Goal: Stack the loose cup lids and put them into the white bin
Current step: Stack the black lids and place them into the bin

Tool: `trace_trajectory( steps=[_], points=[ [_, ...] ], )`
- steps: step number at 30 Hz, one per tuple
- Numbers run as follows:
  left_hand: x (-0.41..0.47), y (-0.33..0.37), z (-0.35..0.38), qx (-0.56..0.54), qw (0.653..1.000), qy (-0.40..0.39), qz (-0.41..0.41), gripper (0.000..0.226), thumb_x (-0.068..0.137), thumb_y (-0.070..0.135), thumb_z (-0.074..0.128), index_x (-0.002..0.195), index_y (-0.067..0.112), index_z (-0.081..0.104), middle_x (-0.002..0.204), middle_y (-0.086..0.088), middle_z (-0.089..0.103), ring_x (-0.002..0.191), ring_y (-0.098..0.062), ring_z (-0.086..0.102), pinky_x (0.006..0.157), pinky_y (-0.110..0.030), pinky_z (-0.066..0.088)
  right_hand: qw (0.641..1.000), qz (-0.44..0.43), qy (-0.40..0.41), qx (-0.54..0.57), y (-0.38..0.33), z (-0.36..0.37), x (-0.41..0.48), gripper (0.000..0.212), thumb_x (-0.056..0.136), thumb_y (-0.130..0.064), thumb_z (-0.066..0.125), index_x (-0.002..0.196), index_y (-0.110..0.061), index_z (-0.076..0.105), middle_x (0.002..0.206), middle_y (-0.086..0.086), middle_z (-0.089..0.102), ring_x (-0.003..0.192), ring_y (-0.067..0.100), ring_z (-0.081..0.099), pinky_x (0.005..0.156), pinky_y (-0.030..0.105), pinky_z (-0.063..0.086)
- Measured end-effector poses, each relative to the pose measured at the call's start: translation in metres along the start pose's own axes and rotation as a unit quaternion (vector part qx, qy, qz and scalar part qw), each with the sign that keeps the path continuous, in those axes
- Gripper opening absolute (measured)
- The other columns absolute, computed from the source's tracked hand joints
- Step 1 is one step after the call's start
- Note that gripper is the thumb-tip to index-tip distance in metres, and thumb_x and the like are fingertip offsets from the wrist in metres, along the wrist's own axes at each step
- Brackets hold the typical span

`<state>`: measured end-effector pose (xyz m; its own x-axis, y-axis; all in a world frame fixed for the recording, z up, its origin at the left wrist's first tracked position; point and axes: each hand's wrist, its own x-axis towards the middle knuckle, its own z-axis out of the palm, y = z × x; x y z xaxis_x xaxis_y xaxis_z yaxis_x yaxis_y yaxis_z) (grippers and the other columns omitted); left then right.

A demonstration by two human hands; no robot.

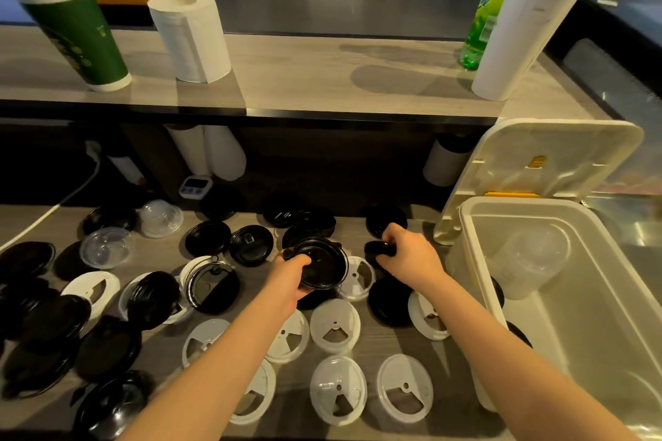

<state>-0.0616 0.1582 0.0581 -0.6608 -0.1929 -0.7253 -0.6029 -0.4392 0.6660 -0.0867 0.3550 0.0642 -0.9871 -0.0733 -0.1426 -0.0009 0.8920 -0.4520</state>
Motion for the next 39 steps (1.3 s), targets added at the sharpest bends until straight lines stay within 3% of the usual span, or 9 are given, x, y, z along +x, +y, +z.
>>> trace_trajectory(
  steps=[4, 9, 14, 17, 20, 24, 29, 36, 39],
  points=[
    [-0.003, 0.000, -0.005, -0.029, 0.999, -0.030, -0.032, 0.051, 0.089, 0.023, 0.062, 0.135, 0.014, 0.042, 0.131, -0.017, 0.054, 0.110, -0.036, 0.057, 0.073, -0.047, 0.052, 0.989, -0.054, 0.060, 0.125, -0.039, -0.009, -0.012, 0.014, 0.084, -0.017, 0.066, 0.087, -0.023, 0.053, 0.077, -0.007, 0.057, 0.070, 0.010, 0.054, 0.055, 0.011, 0.037],
    [-0.007, 0.006, -0.015, -0.063, 0.994, -0.065, -0.059, 0.052, 0.086, 0.060, 0.049, 0.105, 0.012, 0.058, 0.103, -0.015, 0.064, 0.092, -0.031, 0.062, 0.082, -0.046, 0.052, 0.969, -0.237, 0.043, 0.048, -0.074, 0.013, -0.029, 0.018, 0.075, -0.017, 0.072, 0.093, -0.014, 0.074, 0.096, 0.002, 0.072, 0.093, 0.020, 0.065, 0.085, 0.034, 0.050],
    [-0.012, 0.017, -0.037, -0.068, 0.993, -0.075, -0.055, 0.040, 0.090, 0.050, 0.052, 0.093, 0.011, 0.060, 0.089, -0.013, 0.066, 0.081, -0.028, 0.063, 0.070, -0.041, 0.053, 0.949, -0.315, -0.014, 0.033, -0.092, 0.022, -0.038, 0.019, 0.082, -0.014, 0.065, 0.098, -0.010, 0.073, 0.106, 0.002, 0.071, 0.101, 0.020, 0.063, 0.090, 0.030, 0.045],
    [-0.016, 0.022, -0.049, -0.046, 0.997, -0.063, -0.029, 0.020, 0.093, 0.020, 0.055, 0.108, 0.007, 0.056, 0.087, -0.013, 0.064, 0.076, -0.026, 0.062, 0.064, -0.039, 0.053, 0.948, -0.311, -0.055, 0.028, -0.102, 0.022, -0.040, 0.028, 0.084, -0.010, 0.059, 0.110, -0.011, 0.070, 0.118, 0.002, 0.067, 0.113, 0.016, 0.057, 0.098, 0.026, 0.039],
    [-0.013, 0.027, -0.059, -0.019, 0.999, -0.024, 0.027, 0.039, 0.092, 0.005, 0.053, 0.129, 0.010, 0.044, 0.107, -0.017, 0.059, 0.083, -0.028, 0.059, 0.072, -0.043, 0.052, 0.958, -0.263, -0.046, 0.102, -0.110, 0.019, -0.046, 0.028, 0.086, -0.008, 0.058, 0.112, -0.013, 0.069, 0.117, 0.002, 0.067, 0.116, 0.012, 0.055, 0.095, 0.015, 0.035],
    [-0.009, 0.034, -0.065, 0.101, 0.980, -0.046, 0.167, 0.040, 0.090, 0.003, 0.054, 0.124, 0.022, 0.048, 0.128, -0.012, 0.054, 0.115, -0.028, 0.053, 0.099, -0.047, 0.045, 0.975, -0.119, 0.084, 0.168, -0.108, 0.014, -0.045, 0.029, 0.090, -0.019, 0.060, 0.119, -0.019, 0.062, 0.117, -0.005, 0.064, 0.113, 0.011, 0.056, 0.096, 0.026, 0.044],
    [-0.026, 0.034, -0.051, 0.217, 0.922, -0.103, 0.304, 0.032, 0.089, 0.009, 0.058, 0.113, 0.028, 0.051, 0.111, 0.001, 0.058, 0.108, -0.019, 0.056, 0.096, -0.040, 0.048, 0.945, 0.006, -0.057, 0.323, -0.096, 0.011, -0.045, 0.053, 0.086, -0.028, 0.067, 0.134, -0.022, 0.044, 0.121, -0.012, 0.053, 0.116, 0.008, 0.050, 0.092, 0.024, 0.047],
    [-0.035, 0.019, -0.036, 0.260, 0.896, -0.110, 0.343, 0.031, 0.084, 0.017, 0.067, 0.107, 0.022, 0.048, 0.103, 0.006, 0.054, 0.099, -0.012, 0.053, 0.076, -0.019, 0.045, 0.931, 0.043, -0.015, 0.361, -0.075, 0.007, -0.047, 0.029, 0.082, -0.019, 0.071, 0.107, -0.021, 0.057, 0.108, 0.001, 0.063, 0.101, 0.015, 0.062, 0.083, 0.031, 0.055],
    [-0.034, 0.022, -0.039, 0.243, 0.916, -0.139, 0.288, 0.040, 0.084, 0.025, 0.067, 0.117, 0.021, 0.045, 0.112, 0.002, 0.053, 0.105, -0.015, 0.055, 0.086, -0.030, 0.051, 0.961, 0.003, 0.046, 0.272, -0.066, -0.002, -0.048, 0.027, 0.082, -0.017, 0.071, 0.104, -0.021, 0.056, 0.101, -0.005, 0.063, 0.097, 0.011, 0.061, 0.079, 0.022, 0.050]
  ],
)
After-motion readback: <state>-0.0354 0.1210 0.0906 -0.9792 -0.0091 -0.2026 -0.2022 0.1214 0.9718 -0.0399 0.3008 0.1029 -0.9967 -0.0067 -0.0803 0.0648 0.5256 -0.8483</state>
